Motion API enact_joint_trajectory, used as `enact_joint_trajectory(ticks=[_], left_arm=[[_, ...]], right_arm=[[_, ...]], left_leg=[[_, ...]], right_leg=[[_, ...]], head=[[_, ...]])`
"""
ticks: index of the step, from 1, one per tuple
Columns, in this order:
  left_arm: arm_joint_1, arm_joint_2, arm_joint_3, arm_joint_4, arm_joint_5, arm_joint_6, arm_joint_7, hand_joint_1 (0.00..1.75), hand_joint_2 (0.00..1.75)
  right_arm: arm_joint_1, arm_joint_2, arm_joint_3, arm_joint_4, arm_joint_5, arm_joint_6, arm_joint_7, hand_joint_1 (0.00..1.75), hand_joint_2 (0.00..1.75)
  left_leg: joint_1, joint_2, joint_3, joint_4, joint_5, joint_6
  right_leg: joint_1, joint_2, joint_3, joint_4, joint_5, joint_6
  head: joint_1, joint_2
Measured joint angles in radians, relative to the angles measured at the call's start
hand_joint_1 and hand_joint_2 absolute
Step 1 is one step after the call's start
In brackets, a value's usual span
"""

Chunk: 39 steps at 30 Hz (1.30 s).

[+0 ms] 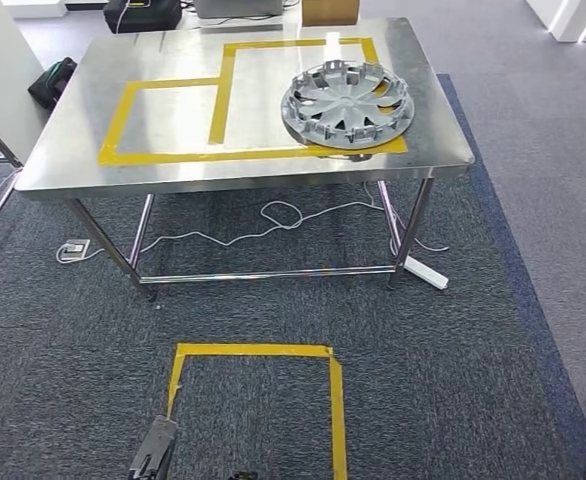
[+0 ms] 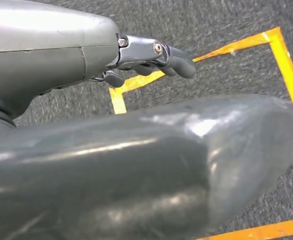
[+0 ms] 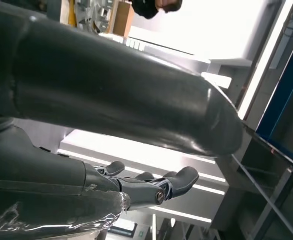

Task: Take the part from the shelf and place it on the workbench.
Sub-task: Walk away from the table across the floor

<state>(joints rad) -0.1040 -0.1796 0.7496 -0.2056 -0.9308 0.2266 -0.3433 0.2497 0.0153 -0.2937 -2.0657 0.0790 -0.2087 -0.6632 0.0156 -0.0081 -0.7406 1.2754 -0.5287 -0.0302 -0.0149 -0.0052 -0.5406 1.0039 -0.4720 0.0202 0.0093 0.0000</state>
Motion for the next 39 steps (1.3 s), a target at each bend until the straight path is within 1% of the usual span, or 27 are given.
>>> enact_joint_trajectory(ticks=[1,3,4,5,7,8,9,11,13,14,17,18,19,20,22,23,24,27,29,30,32,33,34,35,36,38,39], left_arm=[[0.000,0.000,0.000,0.000,0.000,0.000,0.000,0.00,0.00],[-0.001,0.000,0.000,0.000,0.000,0.000,0.000,0.00,0.00],[-0.002,0.001,0.000,0.000,0.000,0.000,0.000,0.00,0.00],[-0.002,0.000,0.000,0.000,0.000,0.000,0.000,0.00,0.00],[-0.002,-0.001,0.000,0.000,0.000,0.001,0.000,0.00,0.00],[-0.001,-0.001,0.000,0.000,0.000,0.001,0.000,0.00,0.00],[-0.001,0.000,0.000,0.000,0.000,0.000,0.000,0.00,0.00],[-0.001,0.001,0.000,0.000,-0.001,0.000,-0.001,0.00,0.00],[-0.002,0.000,0.000,0.000,-0.001,-0.001,-0.001,0.00,0.00],[-0.002,0.000,0.000,0.000,-0.001,-0.001,-0.001,0.00,0.00],[-0.002,-0.001,0.000,0.000,-0.001,0.000,-0.001,0.00,0.00],[-0.001,-0.001,0.000,0.000,-0.001,-0.001,-0.001,0.00,0.00],[-0.001,-0.001,0.000,0.000,-0.001,-0.001,-0.001,0.00,0.00],[0.000,-0.002,0.000,0.000,-0.001,-0.001,-0.001,0.00,0.00],[-0.001,-0.002,0.000,0.000,-0.001,-0.001,-0.001,0.00,0.00],[-0.001,-0.002,0.000,0.000,-0.001,-0.001,-0.001,0.00,0.00],[-0.001,-0.001,0.000,0.000,-0.001,-0.001,-0.001,0.00,0.00],[0.000,-0.001,0.000,0.000,-0.001,-0.001,-0.001,0.00,0.00],[-0.001,-0.001,0.000,0.000,-0.001,-0.001,-0.001,0.00,0.00],[-0.001,-0.001,0.000,0.000,-0.001,-0.001,-0.001,0.00,0.00],[0.001,-0.001,0.000,0.000,-0.001,-0.001,-0.001,0.00,0.00],[0.002,-0.002,0.000,0.000,-0.001,-0.001,-0.001,0.00,0.00],[0.003,-0.002,0.000,0.000,-0.001,-0.001,-0.001,0.00,0.00],[0.003,-0.002,0.000,0.000,-0.001,-0.001,-0.001,0.00,0.00],[0.003,-0.002,0.000,0.000,-0.001,-0.001,-0.001,0.00,0.00],[0.003,-0.002,0.000,0.000,-0.001,-0.001,-0.001,0.00,0.00],[0.002,-0.003,0.000,0.000,-0.001,0.000,-0.001,0.00,0.00]], right_arm=[[0.000,0.000,0.000,0.001,0.000,0.000,0.000,0.00,0.00],[-0.001,0.000,0.000,0.001,0.000,0.000,0.000,0.00,0.00],[-0.001,0.000,0.000,0.001,0.000,-0.001,0.000,0.00,0.00],[-0.001,0.000,0.000,0.001,0.000,-0.001,0.000,0.00,0.00],[-0.001,0.000,0.001,0.001,-0.003,0.000,0.000,0.00,0.00],[-0.001,0.000,0.001,0.001,-0.004,0.002,0.000,0.00,0.00],[-0.002,0.000,0.002,0.001,-0.004,0.005,0.000,0.00,0.00],[-0.004,0.000,0.002,0.001,-0.004,0.009,0.000,0.00,0.00],[-0.004,0.000,0.002,0.001,-0.004,0.011,0.000,0.00,0.00],[-0.004,0.000,0.002,0.001,-0.004,0.011,0.000,0.00,0.00],[-0.002,0.000,0.003,0.002,-0.004,0.011,0.000,0.00,0.00],[-0.002,0.000,0.003,0.003,-0.004,0.011,0.001,0.00,0.00],[-0.002,0.000,0.003,0.003,-0.004,0.011,0.001,0.00,0.00],[-0.002,0.000,0.003,0.004,-0.004,0.011,0.001,0.00,0.00],[-0.003,0.000,0.003,0.004,-0.003,0.011,0.001,0.00,0.00],[-0.004,0.000,0.003,0.004,-0.002,0.010,0.001,0.00,0.00],[-0.004,0.000,0.003,0.005,-0.002,0.010,0.001,0.00,0.00],[-0.004,0.000,0.003,0.005,0.001,0.009,0.002,0.00,0.00],[-0.005,0.000,0.003,0.005,0.002,0.009,0.002,0.00,0.00],[-0.006,0.000,0.003,0.005,0.003,0.009,0.002,0.00,0.00],[-0.006,0.000,0.003,0.005,0.004,0.009,0.003,0.00,0.00],[-0.006,0.000,0.003,0.005,0.005,0.009,0.004,0.00,0.00],[-0.005,0.000,0.003,0.005,0.005,0.009,0.004,0.00,0.00],[-0.005,0.000,0.003,0.005,0.006,0.009,0.005,0.00,0.00],[-0.005,0.000,0.003,0.005,0.006,0.008,0.005,0.00,0.00],[-0.006,0.000,0.003,0.005,0.006,0.008,0.005,0.00,0.00],[-0.006,0.000,0.003,0.005,0.006,0.008,0.005,0.00,0.00]], left_leg=[[-0.001,0.001,0.022,-0.030,0.020,0.005],[-0.006,0.005,0.104,-0.165,0.073,0.017],[-0.008,0.008,0.139,-0.227,0.088,0.021],[-0.010,0.010,0.160,-0.268,0.096,0.021],[-0.011,0.010,0.167,-0.291,0.097,0.015],[-0.013,0.010,0.166,-0.290,0.097,0.015],[-0.015,0.009,0.164,-0.288,0.096,0.019],[-0.020,0.009,0.162,-0.286,0.096,0.034],[-0.016,0.013,0.163,-0.293,0.101,0.048],[-0.013,0.016,0.164,-0.297,0.103,0.053],[-0.012,0.025,0.162,-0.298,0.105,0.058],[-0.013,0.029,0.161,-0.298,0.105,0.058],[-0.012,0.033,0.162,-0.297,0.106,0.057],[-0.011,0.037,0.163,-0.297,0.105,0.056],[-0.011,0.044,0.165,-0.293,0.104,0.048],[-0.012,0.047,0.165,-0.290,0.103,0.042],[-0.015,0.050,0.165,-0.288,0.103,0.035],[-0.014,0.060,0.163,-0.286,0.104,0.020],[-0.011,0.048,0.147,-0.249,0.073,0.009],[-0.011,0.036,0.126,-0.199,0.040,0.005],[-0.011,0.021,0.063,-0.059,-0.028,0.004],[-0.011,0.019,0.039,-0.008,-0.045,0.006],[-0.011,0.017,0.033,0.009,-0.042,0.008],[-0.011,0.014,0.047,-0.018,-0.019,0.011],[-0.010,0.006,0.080,-0.079,0.016,0.016],[-0.008,-0.031,0.152,-0.219,0.068,0.023],[-0.007,-0.047,0.173,-0.262,0.078,0.024]], right_leg=[[0.002,-0.002,0.000,0.000,0.000,0.000],[0.005,-0.004,0.001,0.001,0.000,0.001],[0.007,-0.005,0.000,0.002,-0.001,0.004],[0.009,-0.005,-0.003,0.005,-0.002,0.007],[0.013,-0.005,-0.007,0.006,-0.001,0.003],[0.012,-0.006,-0.006,0.002,0.002,0.002],[0.010,-0.006,-0.005,-0.003,0.005,0.005],[0.005,-0.007,-0.002,-0.014,0.011,0.025],[0.003,-0.003,-0.012,0.003,-0.003,0.038],[0.003,-0.001,-0.030,0.040,-0.026,0.041],[0.002,0.001,-0.121,0.238,-0.120,0.046],[0.002,0.001,-0.140,0.278,-0.130,0.047],[0.001,0.001,-0.140,0.279,-0.119,0.047],[0.000,-0.002,-0.118,0.236,-0.090,0.048],[-0.002,-0.022,-0.046,0.093,-0.026,0.051],[-0.001,-0.030,-0.019,0.039,-0.008,0.049],[-0.001,-0.034,-0.005,0.010,-0.002,0.045],[0.002,-0.016,-0.010,0.008,0.002,0.023],[0.000,-0.001,-0.014,0.007,0.010,0.010],[-0.001,0.005,-0.016,0.006,0.013,0.004],[0.000,0.021,-0.024,0.007,0.017,-0.003],[0.001,0.031,-0.028,0.007,0.019,-0.005],[0.002,0.041,-0.030,0.007,0.020,-0.005],[0.002,0.053,-0.031,0.007,0.021,-0.005],[0.002,0.064,-0.030,0.007,0.023,-0.003],[0.002,0.085,-0.033,0.009,0.024,0.003],[0.002,0.094,-0.036,0.009,0.026,0.008]], head=[[0.000,0.000],[0.000,0.000],[0.000,0.000],[0.001,0.000],[0.002,0.000],[0.002,0.000],[0.001,0.000],[0.001,0.000],[0.002,0.000],[0.004,0.000],[0.007,0.000],[0.007,0.000],[0.007,0.000],[0.007,0.000],[0.008,0.000],[0.008,0.000],[0.007,0.000],[0.005,0.000],[0.004,0.000],[0.002,0.000],[0.001,0.000],[0.000,0.000],[0.000,0.000],[0.000,0.000],[0.000,0.000],[0.001,0.000],[0.001,0.000]])
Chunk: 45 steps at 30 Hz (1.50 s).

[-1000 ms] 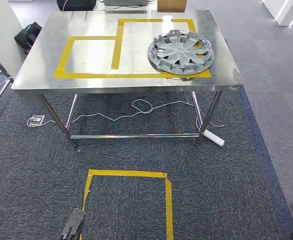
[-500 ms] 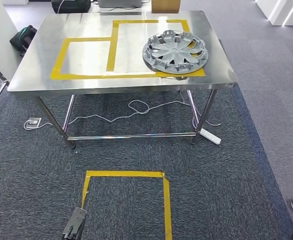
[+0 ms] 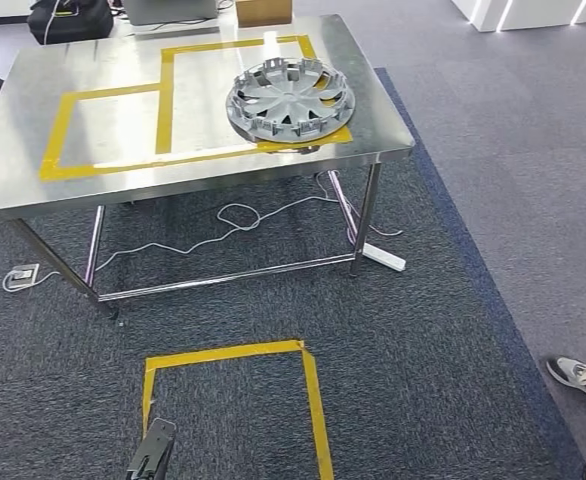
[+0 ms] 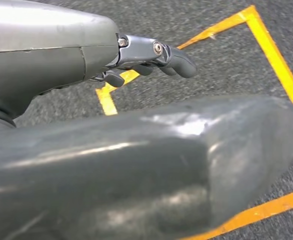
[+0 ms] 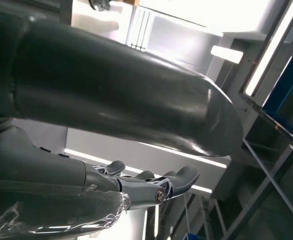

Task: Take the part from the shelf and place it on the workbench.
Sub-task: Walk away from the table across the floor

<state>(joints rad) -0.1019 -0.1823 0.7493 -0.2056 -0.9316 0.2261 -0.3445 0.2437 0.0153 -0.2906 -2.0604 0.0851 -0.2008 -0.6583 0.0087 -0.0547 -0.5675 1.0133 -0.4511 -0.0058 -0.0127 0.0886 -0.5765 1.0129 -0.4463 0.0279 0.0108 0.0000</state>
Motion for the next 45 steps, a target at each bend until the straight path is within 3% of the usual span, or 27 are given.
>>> enact_joint_trajectory(ticks=[1,3,5,7,8,10,11,14,16,18,20,22,24,25,26,28,30,32,34,36,38,40,41,42,43,45], left_arm=[[0.000,-0.001,0.000,0.000,0.000,0.000,0.000,0.00,0.00],[-0.001,-0.002,0.000,0.000,0.000,0.000,0.000,0.00,0.00],[-0.003,-0.002,0.000,0.000,0.000,0.000,0.000,0.00,0.00],[-0.002,-0.003,0.000,0.000,0.000,0.000,-0.001,0.00,0.00],[0.000,-0.003,0.000,0.000,0.000,-0.001,-0.001,0.00,0.00],[0.003,-0.002,0.000,0.000,0.000,-0.001,-0.001,0.00,0.00],[0.003,-0.002,0.000,0.000,0.000,-0.001,-0.002,0.00,0.00],[0.003,-0.004,0.000,0.000,-0.001,0.000,-0.002,0.00,0.00],[0.003,-0.003,0.000,0.000,-0.001,0.000,-0.002,0.00,0.00],[0.004,-0.003,0.000,0.000,-0.001,0.000,-0.003,0.00,0.00],[0.003,-0.004,0.000,0.000,-0.002,-0.001,-0.005,0.00,0.00],[0.005,-0.003,0.000,0.000,-0.002,-0.001,-0.006,0.00,0.00],[0.009,-0.003,0.000,0.000,0.000,-0.004,-0.006,0.00,0.00],[0.011,-0.003,0.000,0.000,0.001,-0.007,-0.007,0.00,0.00],[0.012,-0.003,0.000,0.000,0.004,-0.012,-0.007,0.00,0.00],[0.013,-0.002,0.001,0.000,0.010,-0.025,-0.009,0.00,0.00],[0.012,-0.002,0.001,0.000,0.012,-0.033,-0.009,0.00,0.00],[0.012,-0.003,0.001,0.000,0.012,-0.036,-0.010,0.00,0.00],[0.010,-0.003,0.001,0.000,0.013,-0.037,-0.011,0.00,0.00],[0.008,-0.002,0.002,0.000,0.013,-0.037,-0.012,0.00,0.00],[0.009,-0.003,0.003,0.000,0.013,-0.037,-0.012,0.00,0.00],[0.013,-0.002,0.003,0.000,0.013,-0.037,-0.008,0.00,0.00],[0.014,-0.002,0.003,0.000,0.013,-0.037,-0.005,0.00,0.00],[0.014,-0.002,0.003,0.000,0.013,-0.038,-0.001,0.00,0.00],[0.013,-0.002,0.003,0.000,0.013,-0.040,0.001,0.00,0.00],[0.011,-0.002,0.003,0.000,0.013,-0.042,0.005,0.00,0.00]], right_arm=[[0.000,0.000,0.000,0.000,0.000,0.000,0.000,0.00,0.00],[0.003,0.000,0.000,0.000,0.000,0.000,0.000,0.00,0.00],[0.003,0.000,0.000,0.000,0.001,-0.001,0.000,0.00,0.00],[0.000,0.000,0.001,0.000,0.002,-0.002,0.000,0.00,0.00],[0.000,0.000,0.002,0.000,0.003,-0.002,0.001,0.00,0.00],[0.001,0.000,0.002,0.003,0.004,-0.002,0.002,0.00,0.00],[0.002,0.000,0.002,0.004,0.005,-0.002,0.003,0.00,0.00],[0.001,0.000,0.003,0.007,0.007,-0.003,0.004,0.00,0.00],[0.002,0.000,0.003,0.007,0.008,-0.005,0.004,0.00,0.00],[0.006,0.000,0.003,0.007,0.010,-0.006,0.005,0.00,0.00],[0.010,0.000,0.003,0.006,0.013,-0.006,0.004,0.00,0.00],[0.012,0.000,0.003,0.006,0.014,-0.006,0.003,0.00,0.00],[0.013,0.000,0.003,0.006,0.014,-0.006,0.003,0.00,0.00],[0.014,0.000,0.003,0.006,0.014,-0.006,0.003,0.00,0.00],[0.015,0.000,0.003,0.007,0.014,-0.005,0.003,0.00,0.00],[0.017,0.000,0.003,0.007,0.014,-0.004,0.003,0.00,0.00],[0.016,0.000,0.003,0.006,0.014,-0.003,0.002,0.00,0.00],[0.017,0.000,0.003,0.006,0.014,-0.002,0.002,0.00,0.00],[0.021,0.000,0.003,0.006,0.014,-0.001,0.001,0.00,0.00],[0.021,0.000,0.001,0.006,0.014,-0.001,0.001,0.00,0.00],[0.018,0.000,0.001,0.006,0.014,-0.002,0.000,0.00,0.00],[0.018,0.000,0.001,0.007,0.014,-0.001,0.000,0.00,0.00],[0.019,0.000,0.001,0.007,0.014,-0.001,0.000,0.00,0.00],[0.019,0.000,0.001,0.007,0.014,0.000,0.000,0.00,0.00],[0.018,0.000,0.001,0.007,0.014,0.000,0.000,0.00,0.00],[0.015,0.000,0.002,0.007,0.015,0.001,0.001,0.00,0.00]], left_leg=[[0.000,-0.008,0.008,-0.019,-0.001,0.001],[-0.001,0.006,0.009,-0.025,0.001,0.006],[0.000,0.026,0.010,-0.030,0.006,0.017],[0.000,0.047,0.010,-0.033,0.006,0.026],[-0.002,0.058,0.010,-0.032,0.005,0.028],[-0.004,0.080,0.010,-0.032,0.004,0.029],[-0.005,0.090,0.011,-0.032,0.003,0.029],[-0.008,0.117,0.019,-0.031,-0.002,0.023],[-0.012,0.129,0.022,-0.029,-0.004,0.014],[-0.012,0.141,0.022,-0.029,-0.003,0.005],[-0.009,0.122,0.016,-0.013,-0.019,-0.007],[-0.007,0.080,-0.022,0.074,-0.075,-0.016],[-0.006,0.064,-0.089,0.215,-0.138,-0.019],[-0.006,0.063,-0.112,0.262,-0.150,-0.019],[-0.006,0.062,-0.115,0.268,-0.139,-0.018],[-0.002,0.049,-0.065,0.165,-0.071,-0.018],[0.006,0.007,0.002,0.031,-0.021,-0.018],[0.008,-0.014,0.024,-0.019,-0.016,-0.012],[0.006,0.005,0.023,-0.022,-0.013,0.003],[0.005,0.026,0.024,-0.025,-0.009,0.018],[0.001,0.048,0.023,-0.026,-0.009,0.028],[-0.004,0.072,0.023,-0.025,-0.010,0.032],[-0.005,0.084,0.023,-0.025,-0.010,0.032],[-0.007,0.094,0.024,-0.025,-0.011,0.032],[-0.007,0.105,0.025,-0.025,-0.013,0.032],[-0.011,0.121,0.031,-0.023,-0.018,0.026]], right_leg=[[-0.001,0.008,-0.004,-0.001,0.002,0.006],[-0.005,0.020,-0.010,-0.007,0.008,0.020],[-0.004,-0.009,-0.028,0.019,-0.008,0.030],[-0.001,-0.060,-0.079,0.127,-0.067,0.038],[-0.001,-0.075,-0.113,0.201,-0.101,0.041],[-0.001,-0.082,-0.150,0.285,-0.126,0.044],[-0.001,-0.084,-0.139,0.267,-0.108,0.044],[0.003,-0.119,-0.025,0.059,-0.020,0.038],[0.008,-0.134,0.013,-0.008,-0.005,0.027],[0.011,-0.118,0.010,-0.007,-0.002,0.015],[0.007,-0.101,0.006,-0.010,0.004,0.003],[0.001,-0.086,0.003,-0.014,0.010,-0.007],[0.000,-0.067,-0.002,-0.014,0.013,-0.011],[0.000,-0.056,-0.004,-0.014,0.015,-0.011],[-0.001,-0.044,-0.005,-0.014,0.016,-0.011],[-0.005,-0.019,-0.005,-0.013,0.019,-0.005],[-0.005,0.005,-0.010,-0.009,0.021,0.005],[-0.005,0.026,-0.019,-0.009,0.026,0.019],[-0.010,0.036,-0.029,-0.014,0.033,0.032],[-0.009,-0.008,-0.049,0.017,0.012,0.040],[-0.005,-0.067,-0.103,0.138,-0.054,0.045],[-0.006,-0.082,-0.164,0.274,-0.113,0.047],[-0.006,-0.083,-0.173,0.299,-0.117,0.046],[-0.005,-0.084,-0.162,0.285,-0.103,0.045],[-0.005,-0.089,-0.130,0.231,-0.073,0.042],[0.002,-0.125,-0.044,0.084,-0.019,0.033]], head=[[0.000,0.000],[0.000,0.000],[0.004,0.000],[0.010,0.000],[0.012,0.000],[0.012,0.000],[0.012,0.000],[0.011,0.000],[0.010,0.000],[0.010,0.000],[0.010,0.000],[0.008,0.000],[0.006,0.000],[0.006,0.000],[0.006,0.000],[0.006,0.000],[0.005,0.000],[0.004,0.000],[0.004,0.000],[0.008,0.000],[0.012,0.000],[0.012,0.000],[0.012,0.000],[0.012,0.000],[0.012,0.000],[0.012,0.000]])
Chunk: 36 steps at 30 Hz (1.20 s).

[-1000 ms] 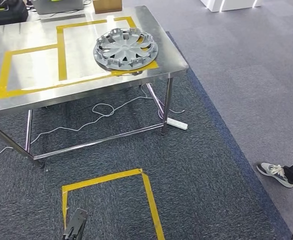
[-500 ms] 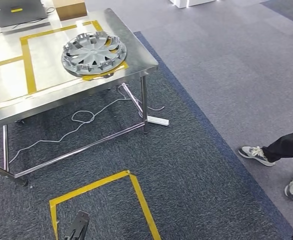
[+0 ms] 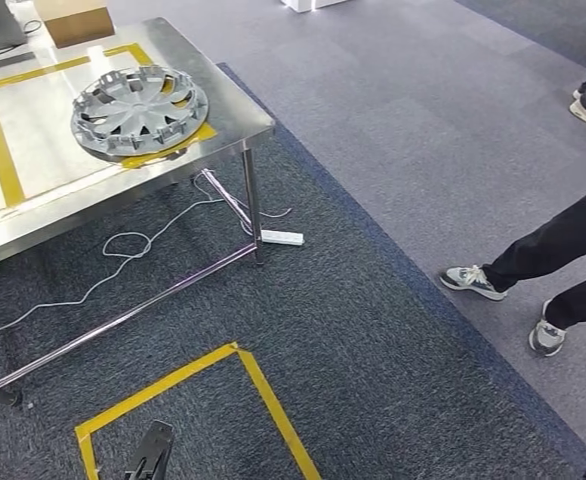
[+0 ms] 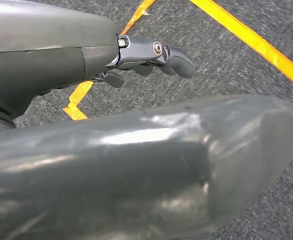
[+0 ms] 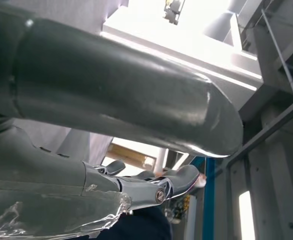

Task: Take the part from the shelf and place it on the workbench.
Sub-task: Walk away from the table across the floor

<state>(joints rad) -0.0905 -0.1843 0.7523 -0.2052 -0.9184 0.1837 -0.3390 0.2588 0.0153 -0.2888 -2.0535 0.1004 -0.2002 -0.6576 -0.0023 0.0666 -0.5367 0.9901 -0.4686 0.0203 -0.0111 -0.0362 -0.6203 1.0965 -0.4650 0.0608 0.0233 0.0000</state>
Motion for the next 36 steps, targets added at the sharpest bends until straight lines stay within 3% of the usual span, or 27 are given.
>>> enact_joint_trajectory(ticks=[2,4,6,7,9,10,11,12,13,15,17,18,20,22,24,27,29,31,33,36], left_arm=[[-0.001,0.000,0.000,0.000,0.000,-0.001,0.004,0.00,0.00],[-0.002,0.000,0.000,0.000,-0.001,-0.003,0.008,0.00,0.00],[-0.005,0.000,0.000,0.000,-0.003,-0.004,0.012,0.00,0.00],[-0.006,0.000,0.000,0.000,-0.004,-0.004,0.013,0.00,0.00],[-0.007,0.000,-0.001,0.000,-0.008,-0.005,0.014,0.00,0.00],[-0.006,0.000,-0.001,0.000,-0.009,-0.007,0.015,0.00,0.00],[-0.005,0.000,0.000,0.000,-0.009,-0.009,0.016,0.00,0.00],[-0.004,0.000,0.000,0.000,-0.009,-0.010,0.016,0.00,0.00],[-0.004,0.000,0.000,0.000,-0.010,-0.011,0.016,0.00,0.00],[-0.003,0.000,-0.001,0.000,-0.011,-0.011,0.016,0.00,0.00],[-0.002,-0.001,-0.001,0.000,-0.012,-0.011,0.016,0.00,0.00],[-0.001,-0.001,-0.001,0.000,-0.013,-0.011,0.016,0.00,0.00],[-0.001,-0.001,-0.001,0.000,-0.013,-0.011,0.016,0.00,0.00],[-0.002,0.000,-0.002,0.000,-0.014,-0.011,0.016,0.00,0.00],[-0.002,0.000,-0.002,0.000,-0.015,-0.011,0.016,0.00,0.00],[-0.002,0.000,-0.002,0.000,-0.015,-0.011,0.016,0.00,0.00],[0.000,0.000,-0.002,0.000,-0.016,-0.011,0.016,0.00,0.00],[0.000,0.000,-0.002,0.000,-0.018,-0.009,0.016,0.00,0.00],[-0.003,0.001,-0.002,0.000,-0.020,-0.007,0.016,0.00,0.00],[-0.004,0.000,-0.003,0.000,-0.021,-0.006,0.016,0.00,0.00]], right_arm=[[-0.005,0.000,0.001,0.000,0.001,-0.001,0.001,0.00,0.00],[-0.007,0.000,0.001,0.000,0.002,-0.002,0.001,0.00,0.00],[-0.009,0.000,0.001,0.000,0.004,-0.004,0.002,0.00,0.00],[-0.011,0.000,0.002,0.000,0.005,-0.006,0.003,0.00,0.00],[-0.015,0.000,0.002,0.000,0.007,-0.008,0.005,0.00,0.00],[-0.016,0.000,0.002,0.001,0.008,-0.008,0.007,0.00,0.00],[-0.015,0.000,0.002,0.001,0.009,-0.009,0.009,0.00,0.00],[-0.015,0.000,0.002,0.002,0.010,-0.009,0.011,0.00,0.00],[-0.015,0.000,0.003,0.003,0.010,-0.009,0.013,0.00,0.00],[-0.014,0.000,0.003,0.004,0.011,-0.009,0.016,0.00,0.00],[-0.013,0.000,0.003,0.004,0.012,-0.008,0.016,0.00,0.00],[-0.012,0.000,0.003,0.004,0.012,-0.008,0.017,0.00,0.00],[-0.006,0.000,0.003,0.004,0.013,-0.008,0.017,0.00,0.00],[-0.006,0.000,0.003,0.003,0.013,-0.009,0.016,0.00,0.00],[-0.009,0.000,0.003,0.003,0.013,-0.010,0.015,0.00,0.00],[-0.010,0.000,0.003,0.003,0.013,-0.010,0.014,0.00,0.00],[-0.009,0.000,0.004,0.003,0.013,-0.010,0.012,0.00,0.00],[-0.010,0.000,0.005,0.003,0.012,-0.011,0.006,0.00,0.00],[-0.012,0.000,0.005,0.002,0.012,-0.012,0.002,0.00,0.00],[-0.011,0.000,0.005,0.002,0.011,-0.012,0.001,0.00,0.00]], left_leg=[[-0.005,0.015,0.003,0.002,-0.004,-0.009],[-0.006,0.033,0.005,0.000,-0.005,-0.018],[-0.003,0.015,-0.001,0.020,-0.025,-0.029],[-0.001,-0.006,-0.017,0.057,-0.049,-0.034],[0.001,-0.047,-0.078,0.185,-0.112,-0.040],[0.002,-0.055,-0.111,0.246,-0.133,-0.041],[0.002,-0.058,-0.131,0.281,-0.135,-0.042],[0.003,-0.060,-0.135,0.279,-0.117,-0.042],[0.004,-0.064,-0.119,0.237,-0.082,-0.042],[0.013,-0.102,-0.061,0.105,-0.013,-0.045],[0.020,-0.139,-0.027,0.025,0.009,-0.043],[0.019,-0.143,-0.024,0.016,0.006,-0.037],[0.018,-0.123,-0.025,0.014,0.009,-0.021],[0.018,-0.102,-0.024,0.011,0.013,-0.007],[0.015,-0.090,-0.023,0.010,0.012,0.000],[0.014,-0.086,-0.023,0.010,0.011,0.002],[0.011,-0.070,-0.023,0.010,0.010,0.003],[0.004,-0.029,-0.016,0.011,0.004,0.002],[-0.002,0.002,-0.009,0.012,-0.002,-0.006],[-0.002,0.019,-0.006,0.010,-0.004,-0.021]], right_leg=[[0.007,-0.022,0.045,-0.079,0.019,-0.011],[0.009,-0.004,0.044,-0.084,0.020,-0.021],[0.005,0.016,0.043,-0.090,0.026,-0.032],[0.002,0.026,0.044,-0.094,0.029,-0.037],[0.000,0.045,0.041,-0.094,0.032,-0.042],[0.000,0.056,0.040,-0.094,0.033,-0.043],[-0.001,0.068,0.039,-0.094,0.033,-0.043],[-0.001,0.081,0.040,-0.094,0.033,-0.043],[-0.003,0.094,0.040,-0.093,0.033,-0.042],[-0.004,0.118,0.038,-0.088,0.032,-0.034],[-0.005,0.139,0.029,-0.083,0.033,-0.022],[-0.006,0.150,0.024,-0.083,0.035,-0.014],[-0.010,0.155,0.015,-0.088,0.040,-0.002],[-0.008,0.106,-0.011,-0.045,0.017,0.006],[-0.005,0.058,-0.038,0.013,-0.017,0.010],[-0.005,0.052,-0.049,0.036,-0.029,0.011],[-0.005,0.047,-0.090,0.124,-0.063,0.011],[0.001,0.013,-0.052,0.073,-0.036,0.004],[0.010,-0.013,0.032,-0.070,0.023,-0.010],[0.012,0.010,0.034,-0.083,0.028,-0.026]], head=[[-0.001,0.000],[-0.002,0.000],[-0.004,0.000],[-0.006,0.000],[-0.010,0.000],[-0.010,0.000],[-0.011,0.000],[-0.010,0.000],[-0.010,0.000],[-0.012,0.000],[-0.013,0.000],[-0.014,0.000],[-0.014,0.000],[-0.008,0.000],[-0.002,0.000],[-0.001,0.000],[-0.001,0.000],[-0.001,0.000],[-0.002,0.000],[-0.003,0.000]])
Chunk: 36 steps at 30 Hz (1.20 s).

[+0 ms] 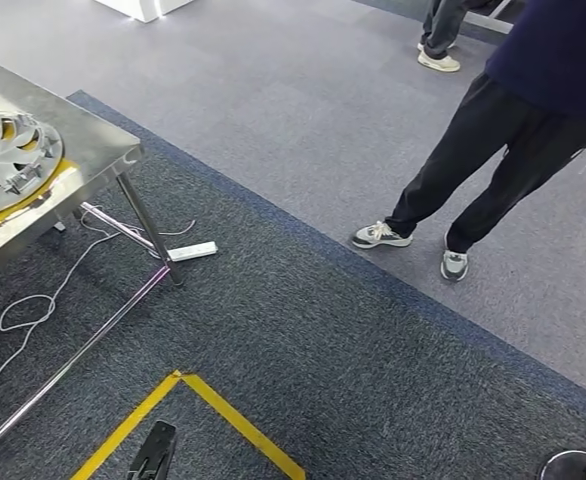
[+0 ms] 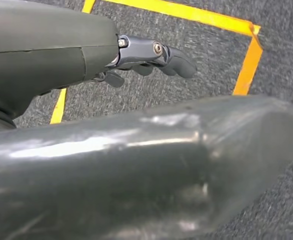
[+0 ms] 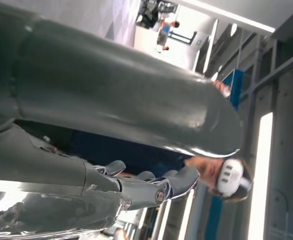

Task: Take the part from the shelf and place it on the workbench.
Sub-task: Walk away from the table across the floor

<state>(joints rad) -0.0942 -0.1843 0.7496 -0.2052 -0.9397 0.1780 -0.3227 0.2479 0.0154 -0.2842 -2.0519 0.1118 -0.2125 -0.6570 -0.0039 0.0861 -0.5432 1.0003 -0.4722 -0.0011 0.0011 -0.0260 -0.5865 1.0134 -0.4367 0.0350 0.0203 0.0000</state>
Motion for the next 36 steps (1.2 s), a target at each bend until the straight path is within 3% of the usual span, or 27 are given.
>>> enact_joint_trajectory(ticks=[2,4,5,6,7,8,9,11,13,15,17,19,21,22,23,24,26,27,28,30,31,33,34,36], left_arm=[[-0.002,0.000,0.000,0.000,-0.001,0.000,0.000,0.00,0.00],[-0.001,0.000,0.000,0.000,-0.001,-0.001,0.002,0.00,0.00],[0.001,0.000,0.000,0.000,-0.002,-0.002,0.004,0.00,0.00],[0.003,0.000,0.000,0.000,-0.002,-0.002,0.006,0.00,0.00],[0.005,0.000,0.000,0.000,-0.002,-0.002,0.008,0.00,0.00],[0.006,0.000,0.000,0.000,-0.002,-0.002,0.008,0.00,0.00],[0.006,0.000,0.000,0.000,-0.002,-0.002,0.009,0.00,0.00],[0.005,0.000,0.000,0.000,-0.003,-0.002,0.009,0.00,0.00],[0.005,-0.001,-0.001,0.000,-0.005,-0.002,0.010,0.00,0.00],[0.003,-0.001,-0.001,0.000,-0.006,-0.002,0.011,0.00,0.00],[-0.001,0.000,-0.001,0.000,-0.006,-0.002,0.012,0.00,0.00],[-0.001,0.000,-0.001,0.000,-0.006,-0.003,0.014,0.00,0.00],[0.002,0.000,-0.001,0.000,-0.006,-0.004,0.014,0.00,0.00],[0.003,0.000,0.000,0.000,-0.006,-0.004,0.015,0.00,0.00],[0.002,0.000,0.000,0.000,-0.006,-0.004,0.015,0.00,0.00],[0.002,0.000,0.000,0.000,-0.006,-0.004,0.015,0.00,0.00],[0.001,0.000,0.000,0.000,-0.006,-0.004,0.015,0.00,0.00],[0.000,0.001,0.000,0.000,-0.006,-0.004,0.015,0.00,0.00],[0.000,0.001,0.000,0.000,-0.006,-0.004,0.015,0.00,0.00],[-0.001,0.000,0.000,0.000,-0.006,-0.004,0.015,0.00,0.00],[-0.002,0.000,-0.001,0.000,-0.006,-0.004,0.015,0.00,0.00],[-0.004,0.000,-0.001,0.000,-0.006,-0.004,0.015,0.00,0.00],[-0.003,0.000,-0.001,0.000,-0.006,-0.004,0.015,0.00,0.00],[-0.001,0.000,0.000,0.000,-0.006,-0.004,0.015,0.00,0.00]], right_arm=[[-0.001,0.000,0.000,-0.001,0.000,0.000,-0.001,0.00,0.00],[-0.002,0.000,0.000,-0.002,0.000,0.000,-0.001,0.00,0.00],[-0.002,0.000,-0.001,-0.002,0.000,0.000,-0.001,0.00,0.00],[-0.002,0.000,-0.001,-0.002,0.000,0.000,-0.001,0.00,0.00],[-0.001,0.000,0.000,-0.002,0.001,0.000,-0.001,0.00,0.00],[-0.001,0.000,0.000,-0.002,0.001,0.000,-0.001,0.00,0.00],[-0.001,0.000,0.000,-0.002,0.001,0.000,-0.001,0.00,0.00],[-0.002,0.000,-0.001,-0.002,0.002,0.000,-0.001,0.00,0.00],[-0.002,0.000,-0.001,-0.002,0.004,0.000,-0.002,0.00,0.00],[0.002,0.000,-0.001,-0.002,0.006,0.000,-0.003,0.00,0.00],[0.001,0.000,-0.002,-0.002,0.006,-0.001,-0.003,0.00,0.00],[-0.002,0.000,-0.003,-0.002,0.006,-0.001,-0.003,0.00,0.00],[-0.003,0.000,-0.002,-0.002,0.007,-0.001,-0.003,0.00,0.00],[-0.002,0.000,-0.002,-0.002,0.007,-0.001,-0.003,0.00,0.00],[-0.002,0.000,-0.002,-0.002,0.007,-0.001,-0.003,0.00,0.00],[-0.002,0.000,-0.002,-0.002,0.007,-0.001,-0.003,0.00,0.00],[-0.003,0.000,-0.002,-0.002,0.007,-0.001,-0.003,0.00,0.00],[-0.003,0.000,-0.002,-0.002,0.007,-0.001,-0.003,0.00,0.00],[-0.004,0.000,-0.002,-0.002,0.008,-0.002,-0.003,0.00,0.00],[-0.004,0.000,-0.002,-0.002,0.009,-0.002,-0.003,0.00,0.00],[-0.004,0.000,-0.002,-0.002,0.010,-0.003,-0.004,0.00,0.00],[-0.007,0.000,-0.002,-0.002,0.011,-0.003,-0.004,0.00,0.00],[-0.009,0.000,-0.002,-0.002,0.011,-0.003,-0.005,0.00,0.00],[-0.012,0.000,-0.002,-0.002,0.012,-0.003,-0.004,0.00,0.00]], left_leg=[[0.002,-0.026,-0.012,0.030,-0.026,-0.011],[0.004,-0.066,-0.064,0.143,-0.088,-0.016],[0.004,-0.074,-0.099,0.214,-0.117,-0.017],[0.004,-0.078,-0.126,0.267,-0.132,-0.018],[0.005,-0.079,-0.138,0.286,-0.126,-0.019],[0.006,-0.081,-0.131,0.264,-0.100,-0.019],[0.008,-0.088,-0.106,0.208,-0.063,-0.021],[0.018,-0.125,-0.044,0.074,-0.004,-0.023],[0.022,-0.150,-0.016,0.012,0.008,-0.016],[0.019,-0.135,-0.015,0.008,0.009,-0.001],[0.018,-0.116,-0.014,0.005,0.012,0.015],[0.015,-0.095,-0.014,0.004,0.012,0.026],[0.011,-0.072,-0.014,0.004,0.010,0.029],[0.010,-0.060,-0.013,0.004,0.009,0.030],[0.009,-0.049,-0.011,0.004,0.008,0.030],[0.008,-0.039,-0.008,0.004,0.005,0.029],[0.005,-0.022,0.000,0.005,-0.001,0.022],[0.003,-0.016,0.004,0.005,-0.004,0.017],[0.001,-0.009,0.006,0.005,-0.005,0.012],[0.002,0.004,0.009,0.002,-0.006,0.002],[0.004,-0.001,0.009,0.004,-0.009,-0.004],[0.007,-0.038,-0.012,0.050,-0.043,-0.013],[0.008,-0.061,-0.038,0.106,-0.074,-0.015],[0.007,-0.079,-0.110,0.247,-0.134,-0.016]], right_leg=[[-0.005,0.017,0.000,-0.008,0.008,-0.011],[-0.008,0.034,0.000,-0.012,0.012,-0.017],[-0.009,0.044,-0.002,-0.012,0.012,-0.019],[-0.009,0.055,-0.002,-0.012,0.012,-0.019],[-0.010,0.066,-0.003,-0.011,0.013,-0.019],[-0.012,0.078,-0.003,-0.011,0.013,-0.017],[-0.014,0.090,-0.003,-0.009,0.014,-0.015],[-0.016,0.114,-0.007,-0.002,0.013,-0.006],[-0.017,0.133,-0.016,0.001,0.014,0.007],[-0.020,0.146,-0.025,-0.004,0.020,0.019],[-0.019,0.110,-0.044,0.023,0.002,0.028],[-0.016,0.053,-0.095,0.134,-0.061,0.033],[-0.017,0.035,-0.158,0.268,-0.119,0.036],[-0.017,0.033,-0.170,0.296,-0.124,0.035],[-0.016,0.031,-0.160,0.281,-0.109,0.034],[-0.016,0.025,-0.129,0.227,-0.079,0.032],[-0.012,-0.014,-0.044,0.082,-0.024,0.026],[-0.010,-0.028,-0.016,0.035,-0.009,0.022],[-0.007,-0.036,-0.003,0.012,-0.003,0.017],[-0.004,-0.017,-0.007,0.010,0.001,0.007],[-0.004,-0.008,-0.008,0.007,0.003,0.001],[-0.009,0.011,-0.006,-0.001,0.009,-0.011],[-0.010,0.021,-0.006,-0.003,0.011,-0.015],[-0.011,0.042,-0.007,-0.004,0.011,-0.019]], head=[[-0.001,0.000],[-0.004,0.000],[-0.004,0.000],[-0.005,0.000],[-0.005,0.000],[-0.005,0.000],[-0.005,0.000],[-0.005,0.000],[-0.006,0.000],[-0.006,0.000],[-0.003,0.000],[0.002,0.000],[0.003,0.000],[0.003,0.000],[0.003,0.000],[0.003,0.000],[0.003,0.000],[0.002,0.000],[0.001,0.000],[0.000,0.000],[0.000,0.000],[-0.002,0.000],[-0.003,0.000],[-0.006,0.000]])
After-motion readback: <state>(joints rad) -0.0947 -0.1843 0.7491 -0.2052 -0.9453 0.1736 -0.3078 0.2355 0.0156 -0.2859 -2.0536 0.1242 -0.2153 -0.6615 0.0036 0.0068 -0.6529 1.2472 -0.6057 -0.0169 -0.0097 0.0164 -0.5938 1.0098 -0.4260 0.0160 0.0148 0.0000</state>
